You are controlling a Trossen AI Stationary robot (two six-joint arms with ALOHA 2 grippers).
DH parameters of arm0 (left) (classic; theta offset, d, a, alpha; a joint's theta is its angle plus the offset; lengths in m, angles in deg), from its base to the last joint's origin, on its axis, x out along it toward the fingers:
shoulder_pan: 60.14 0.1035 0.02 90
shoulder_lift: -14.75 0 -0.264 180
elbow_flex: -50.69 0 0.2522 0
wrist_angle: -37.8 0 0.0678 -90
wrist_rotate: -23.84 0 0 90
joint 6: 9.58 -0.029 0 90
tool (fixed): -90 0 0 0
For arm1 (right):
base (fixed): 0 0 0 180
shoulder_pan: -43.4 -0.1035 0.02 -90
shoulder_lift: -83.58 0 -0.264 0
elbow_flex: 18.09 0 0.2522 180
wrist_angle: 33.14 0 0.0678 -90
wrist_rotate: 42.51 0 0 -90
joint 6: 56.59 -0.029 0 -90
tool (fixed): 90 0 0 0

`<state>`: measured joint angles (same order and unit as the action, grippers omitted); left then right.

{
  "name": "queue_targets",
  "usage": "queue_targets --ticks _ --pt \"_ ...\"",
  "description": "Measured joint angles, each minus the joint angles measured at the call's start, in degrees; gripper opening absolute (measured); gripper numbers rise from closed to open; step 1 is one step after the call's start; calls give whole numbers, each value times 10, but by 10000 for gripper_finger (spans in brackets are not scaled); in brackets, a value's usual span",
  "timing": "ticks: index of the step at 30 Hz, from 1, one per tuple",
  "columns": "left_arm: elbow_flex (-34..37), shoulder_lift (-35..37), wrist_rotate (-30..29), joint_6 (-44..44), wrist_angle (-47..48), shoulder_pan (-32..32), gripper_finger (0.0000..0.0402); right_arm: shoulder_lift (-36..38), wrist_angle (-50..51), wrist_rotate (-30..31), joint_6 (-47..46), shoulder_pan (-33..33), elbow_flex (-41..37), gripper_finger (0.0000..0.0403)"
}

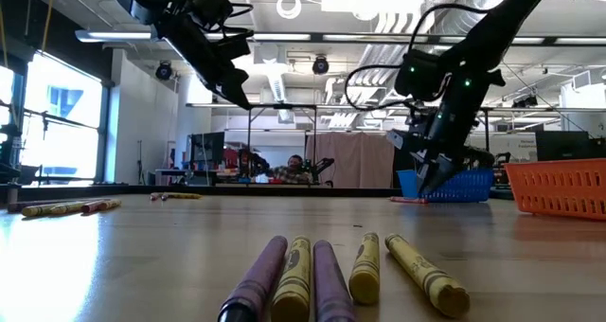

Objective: Sort crayons
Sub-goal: Put the red crayon into the blue basket

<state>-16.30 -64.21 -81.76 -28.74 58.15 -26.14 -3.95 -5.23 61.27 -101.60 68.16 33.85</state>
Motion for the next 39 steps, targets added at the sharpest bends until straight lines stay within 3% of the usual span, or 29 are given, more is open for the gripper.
queue_targets --ticks 6,16,22,30,39 --pt "0 0 0 0 0 0 101 -51 -41 -22 42 4 2 69" --pt "0 0 0 5 -1 0 101 -58 -58 -52 104 5 2 69" --pt "0 0 0 11 0 0 101 -59 -57 -82 77 4 2 62" --pt "0 0 0 10 0 0 101 -59 -56 -158 60 3 2 9" --pt "0 0 0 10 0 0 101 -12 -31 -199 59 1 -3 7"
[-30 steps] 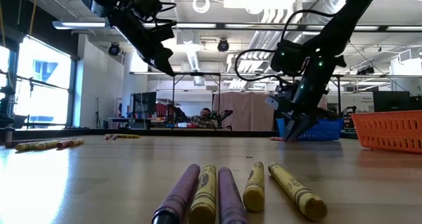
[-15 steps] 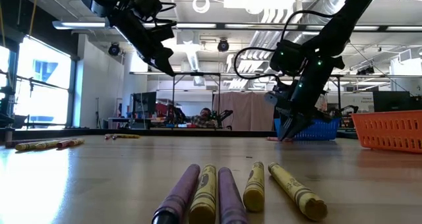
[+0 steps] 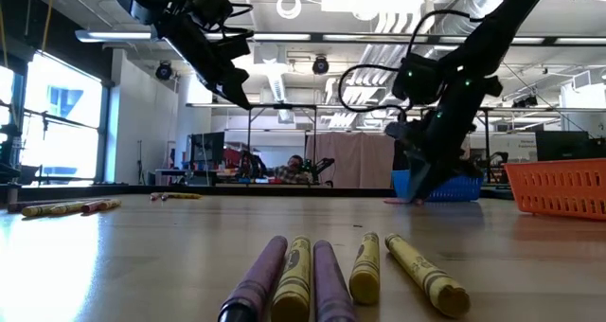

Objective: Sort crayons
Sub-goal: Put the red crayon into the blue basket

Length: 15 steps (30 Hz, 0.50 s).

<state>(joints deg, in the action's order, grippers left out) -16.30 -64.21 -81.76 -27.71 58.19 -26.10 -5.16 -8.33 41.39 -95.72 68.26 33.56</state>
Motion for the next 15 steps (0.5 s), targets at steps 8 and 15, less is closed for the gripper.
queue_targets --ticks 8,15 --pt "0 0 0 0 0 0 101 84 74 78 72 2 73 7" --pt "0 0 0 16 1 0 101 96 215 257 194 29 167 7"
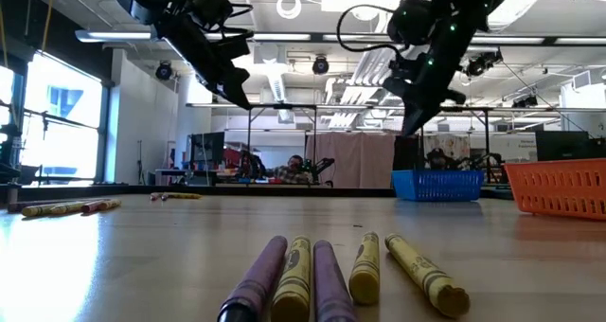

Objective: Sort crayons
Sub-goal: Put the red crayon into the blue basket

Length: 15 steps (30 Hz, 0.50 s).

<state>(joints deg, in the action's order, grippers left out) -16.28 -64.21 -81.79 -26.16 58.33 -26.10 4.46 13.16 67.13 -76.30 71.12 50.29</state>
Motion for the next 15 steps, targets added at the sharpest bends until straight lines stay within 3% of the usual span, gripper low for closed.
queue_targets --ticks 8,15 --pt "0 0 0 13 27 -3 101 -5 92 15 37 79 5 7" --pt "0 0 0 25 28 -3 101 -7 93 14 64 108 5 27"
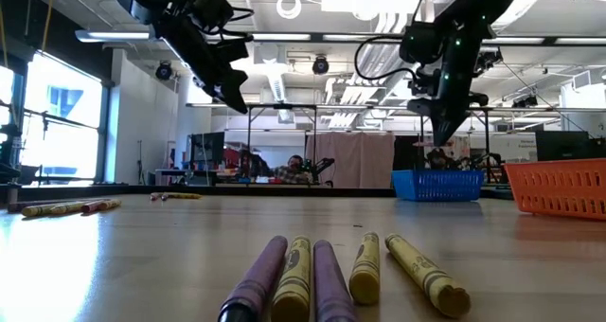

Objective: Sort crayons
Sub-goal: Put the red crayon into the blue basket

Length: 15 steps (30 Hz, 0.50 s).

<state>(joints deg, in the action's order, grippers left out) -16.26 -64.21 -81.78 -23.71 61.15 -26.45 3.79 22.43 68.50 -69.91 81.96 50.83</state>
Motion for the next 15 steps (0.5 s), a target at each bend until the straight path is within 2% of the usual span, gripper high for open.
queue_targets --ticks 7,15 --pt "0 0 0 15 0 0 101 -2 0 -1 14 5 0 66" --pt "0 0 0 33 25 0 101 -2 0 -17 10 1 0 90"
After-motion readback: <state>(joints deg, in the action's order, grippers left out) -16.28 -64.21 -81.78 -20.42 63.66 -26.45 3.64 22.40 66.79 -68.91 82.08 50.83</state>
